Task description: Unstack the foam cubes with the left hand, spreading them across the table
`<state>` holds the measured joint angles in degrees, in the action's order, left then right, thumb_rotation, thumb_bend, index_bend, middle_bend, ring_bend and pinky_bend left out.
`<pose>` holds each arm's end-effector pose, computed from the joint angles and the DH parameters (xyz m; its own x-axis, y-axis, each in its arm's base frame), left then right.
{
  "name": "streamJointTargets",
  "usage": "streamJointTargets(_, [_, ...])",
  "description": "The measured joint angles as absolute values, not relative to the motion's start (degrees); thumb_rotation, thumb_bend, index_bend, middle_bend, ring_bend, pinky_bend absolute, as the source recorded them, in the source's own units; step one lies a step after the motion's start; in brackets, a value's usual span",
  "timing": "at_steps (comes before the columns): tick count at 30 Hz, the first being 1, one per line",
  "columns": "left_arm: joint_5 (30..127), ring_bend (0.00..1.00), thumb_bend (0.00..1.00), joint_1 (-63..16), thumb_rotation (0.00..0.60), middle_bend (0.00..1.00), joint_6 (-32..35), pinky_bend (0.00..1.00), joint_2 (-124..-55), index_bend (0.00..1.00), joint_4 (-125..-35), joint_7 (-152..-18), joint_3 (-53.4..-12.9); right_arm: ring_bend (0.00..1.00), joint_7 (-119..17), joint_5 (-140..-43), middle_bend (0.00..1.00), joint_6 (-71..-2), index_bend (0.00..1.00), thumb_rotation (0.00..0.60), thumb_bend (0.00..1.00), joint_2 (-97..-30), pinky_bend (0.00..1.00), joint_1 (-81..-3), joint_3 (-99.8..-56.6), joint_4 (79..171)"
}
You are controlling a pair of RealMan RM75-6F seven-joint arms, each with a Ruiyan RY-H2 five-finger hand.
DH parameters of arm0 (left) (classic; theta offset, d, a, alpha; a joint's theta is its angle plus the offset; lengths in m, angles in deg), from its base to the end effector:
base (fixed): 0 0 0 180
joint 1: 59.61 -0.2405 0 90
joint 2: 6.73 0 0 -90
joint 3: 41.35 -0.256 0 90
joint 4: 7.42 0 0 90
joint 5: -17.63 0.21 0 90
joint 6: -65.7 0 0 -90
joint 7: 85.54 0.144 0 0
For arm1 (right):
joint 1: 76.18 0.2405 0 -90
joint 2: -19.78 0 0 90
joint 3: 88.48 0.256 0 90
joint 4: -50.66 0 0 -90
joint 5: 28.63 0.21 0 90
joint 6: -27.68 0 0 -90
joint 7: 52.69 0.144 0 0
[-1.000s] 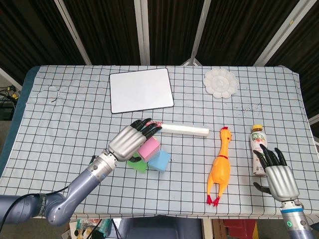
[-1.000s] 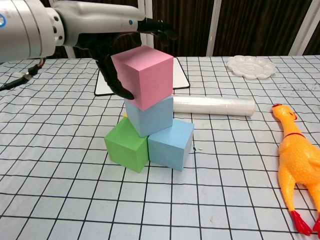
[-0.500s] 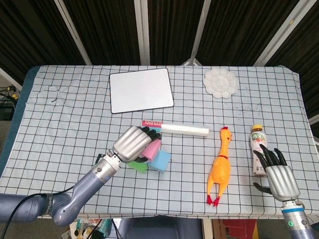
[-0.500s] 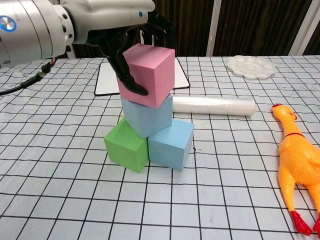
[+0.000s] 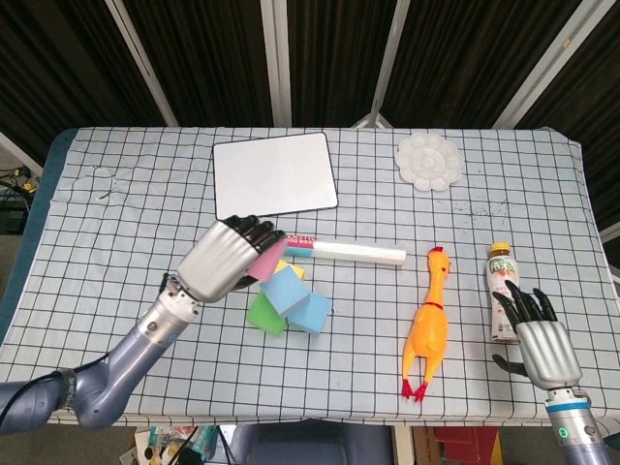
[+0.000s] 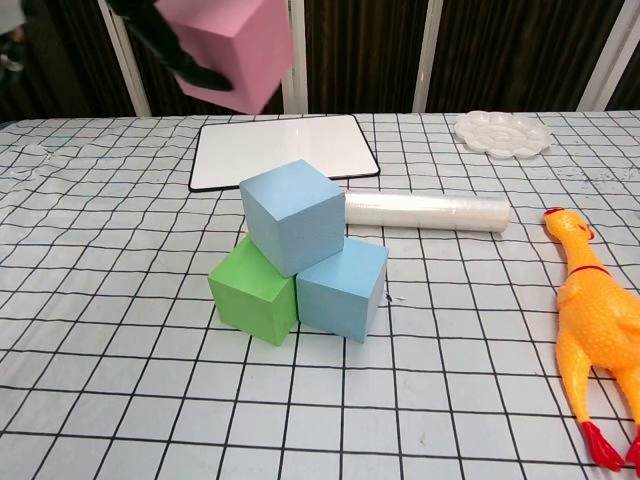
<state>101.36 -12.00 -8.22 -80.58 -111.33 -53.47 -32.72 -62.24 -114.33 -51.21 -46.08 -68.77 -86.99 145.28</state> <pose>-0.0504 0.3117 0.0851 0.4777 -0.2990 0.8261 0.5568 -0.6243 -0.5479 -0.2999 -0.1873 0.1281 0.4867 -0.1147 0.8660 -0.8736 -0.0690 0.4818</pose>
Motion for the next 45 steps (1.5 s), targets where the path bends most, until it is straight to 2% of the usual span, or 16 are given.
streamJointTargets(3, [106.36,0.46,0.21,-15.2,0.6,0.41,-11.87,0.6,-79.26,0.33,-105.6,-54.65,-35.46,0.14,-62.06,-114.87,0.04,-51.74,0.14,0.6,0.02,-46.1,0.08,-68.93,-87.1,145.27])
streamJointTargets(9, [108.56,0.45,0.21,-19.8,0.6,0.4,-16.06,0.59,-80.97,0.33,-88.83,-61.16,-38.28,0.14,-62.65,-114.81,0.04,-51.53,0.14,0.6,0.02,-46.43,0.08,-68.93,-87.27,145.36])
streamJointTargets(14, [107.44,0.43,0.21,-20.65,0.6,0.38,-14.82,0.59,-87.08,0.31,-75.44,-69.34,-38.07,0.14,-62.67,-115.77,0.04,-52.15,0.14,0.6,0.02,-46.43,0.08,-69.09,-87.57,145.86])
streamJointTargets(19, [105.17,0.43,0.21,-19.64,0.6,0.37,-10.8,0.59,-94.7,0.26,-67.36,-70.28,-36.59,0.14,-61.9,-115.31,0.04,-52.37,0.14,0.6,0.02,-46.08,0.08,-69.24,-87.35,145.77])
streamJointTargets(26, [100.63,0.38,0.2,-19.26,0.6,0.33,-8.71,0.58,-101.71,0.24,-61.86,-63.92,-33.77,0.14,-59.97,-115.14,0.04,-52.08,0.14,0.6,0.02,-45.35,0.08,-69.15,-87.21,145.56])
streamJointTargets(31, [97.06,0.33,0.19,-18.79,0.6,0.29,-4.87,0.57,-103.19,0.23,-60.78,-61.08,-32.03,0.14,-59.49,-115.31,0.04,-52.14,0.14,0.6,0.02,-45.11,0.08,-69.19,-87.27,145.56])
streamJointTargets(34, [94.55,0.24,0.15,-18.45,0.6,0.24,-2.28,0.5,-103.61,0.2,-60.72,-58.88,-30.96,0.14,-59.58,-115.36,0.04,-52.03,0.14,0.6,0.02,-45.13,0.08,-69.16,-87.33,145.55])
streamJointTargets(36, [93.06,0.12,0.12,-18.22,0.6,0.19,-0.66,0.4,-103.74,0.19,-60.81,-57.12,-30.4,0.14,-59.68,-115.29,0.04,-51.82,0.14,0.6,0.02,-45.19,0.08,-69.09,-87.36,145.52])
streamJointTargets(38, [91.48,0.06,0.09,-18.01,0.6,0.15,1.1,0.34,-103.68,0.17,-61.46,-56.08,-29.85,0.14,-59.91,-115.1,0.04,-51.59,0.14,0.6,0.02,-45.2,0.08,-69.04,-87.38,145.56])
streamJointTargets(41, [90.2,0.0,0.04,-17.83,0.6,0.09,2.67,0.26,-103.08,0.15,-63.71,-55.97,-29.31,0.14,-60.17,-114.93,0.04,-51.5,0.14,0.6,0.02,-45.13,0.08,-69.01,-87.34,145.83])
streamJointTargets(45, [89.31,0.0,0.0,-17.89,0.6,0.06,3.85,0.22,-101.47,0.12,-67.78,-56.22,-29.04,0.14,-60.09,-114.87,0.04,-51.31,0.14,0.6,0.02,-44.9,0.07,-69.0,-87.42,145.94])
